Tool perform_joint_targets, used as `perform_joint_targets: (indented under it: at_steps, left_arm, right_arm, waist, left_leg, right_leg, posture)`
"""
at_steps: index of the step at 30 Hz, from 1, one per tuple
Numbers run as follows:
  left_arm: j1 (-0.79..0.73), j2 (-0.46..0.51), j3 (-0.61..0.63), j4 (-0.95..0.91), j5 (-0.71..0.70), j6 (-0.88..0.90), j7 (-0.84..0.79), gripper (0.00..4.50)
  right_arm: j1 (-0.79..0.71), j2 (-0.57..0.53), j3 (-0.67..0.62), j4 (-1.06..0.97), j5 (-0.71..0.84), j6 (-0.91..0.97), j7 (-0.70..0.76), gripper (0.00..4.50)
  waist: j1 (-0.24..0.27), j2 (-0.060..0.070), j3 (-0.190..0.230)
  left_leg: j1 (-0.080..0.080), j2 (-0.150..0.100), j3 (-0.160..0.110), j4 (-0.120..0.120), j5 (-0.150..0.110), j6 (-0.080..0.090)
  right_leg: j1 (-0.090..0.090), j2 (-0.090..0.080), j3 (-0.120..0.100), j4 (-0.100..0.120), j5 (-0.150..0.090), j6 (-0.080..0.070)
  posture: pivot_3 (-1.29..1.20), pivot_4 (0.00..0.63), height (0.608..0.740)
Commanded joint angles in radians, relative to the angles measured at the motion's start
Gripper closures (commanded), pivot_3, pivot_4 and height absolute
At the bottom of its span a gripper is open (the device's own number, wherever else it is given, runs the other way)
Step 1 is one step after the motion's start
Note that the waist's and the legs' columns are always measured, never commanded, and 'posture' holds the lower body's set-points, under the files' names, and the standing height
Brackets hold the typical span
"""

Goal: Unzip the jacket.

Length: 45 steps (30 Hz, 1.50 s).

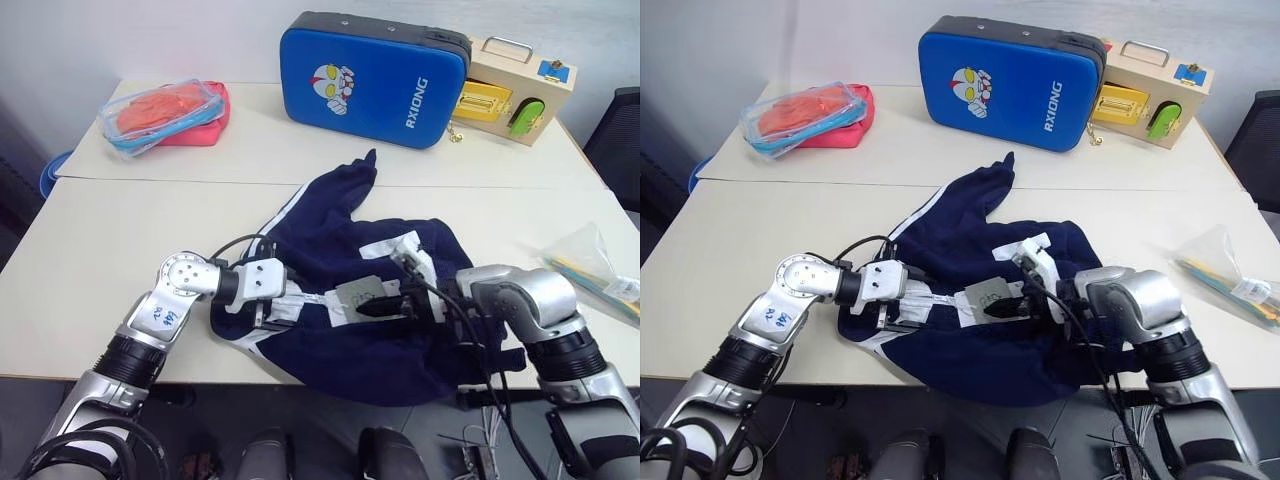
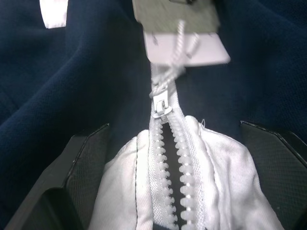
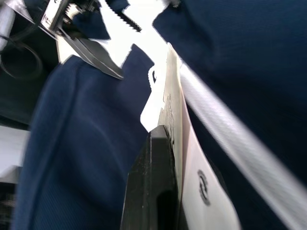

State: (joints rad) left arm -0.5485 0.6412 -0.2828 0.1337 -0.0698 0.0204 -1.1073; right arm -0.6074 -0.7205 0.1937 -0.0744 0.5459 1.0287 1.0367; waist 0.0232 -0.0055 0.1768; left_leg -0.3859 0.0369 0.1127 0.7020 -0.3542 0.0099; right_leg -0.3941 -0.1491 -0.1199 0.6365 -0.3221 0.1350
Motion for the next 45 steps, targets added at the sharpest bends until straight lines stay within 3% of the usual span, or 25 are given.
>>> perform_joint_targets:
  at_steps: [1,9,32,38,45]
  left_arm:
    - [0.03,0.002,-0.022,0.034,0.054,0.0,0.015,0.0]
    - [0.039,0.003,-0.021,0.035,0.053,-0.006,0.015,0.0]
    - [0.048,-0.035,-0.038,0.122,0.073,-0.086,0.027,0.0]
    - [0.049,-0.04,-0.041,0.146,0.08,-0.111,0.03,0.0]
    - [0.042,-0.038,-0.037,0.151,0.077,-0.114,0.03,0.0]
  right_arm:
    - [0.005,-0.067,-0.032,-0.007,-0.056,-0.099,0.013,4.45]
    - [0.026,-0.226,-0.1,0.05,-0.13,-0.211,0.028,4.45]
    - [0.223,-0.514,-0.414,0.375,-0.228,-0.331,-0.009,4.45]
    - [0.169,-0.536,-0.408,0.537,-0.286,-0.422,-0.038,4.45]
    - [-0.025,-0.515,-0.341,0.759,-0.38,-0.54,-0.065,4.45]
  waist:
    - [0.0,0.0,0.0]
    - [0.001,0.0,0.0]
    - [0.005,0.004,-0.003]
    - [0.002,0.008,-0.005]
    - [-0.001,0.01,-0.006]
  left_leg:
    - [0.0,0.0,0.0,0.0,0.0,0.0]
    - [0.0,0.0,0.0,0.0,0.0,0.0]
    - [0.002,-0.002,0.0,0.0,0.001,0.001]
    - [0.005,-0.002,0.002,-0.002,0.001,0.001]
    - [0.012,-0.001,0.003,-0.004,0.001,0.001]
  right_leg:
    - [0.0,0.0,0.0,0.0,0.0,0.0]
    - [0.0,0.0,0.0,0.0,0.0,0.0]
    - [0.003,-0.002,0.0,-0.001,0.0,0.0]
    - [0.004,-0.002,0.001,-0.001,0.0,0.0]
    - [0.01,-0.002,0.003,-0.003,0.0,0.0]
  posture:
    - [0.0,0.15,0.74]
    - [0.0,0.15,0.74]
    - [0.0,0.15,0.74]
    - [0.0,0.15,0.74]
    - [0.0,0.15,0.74]
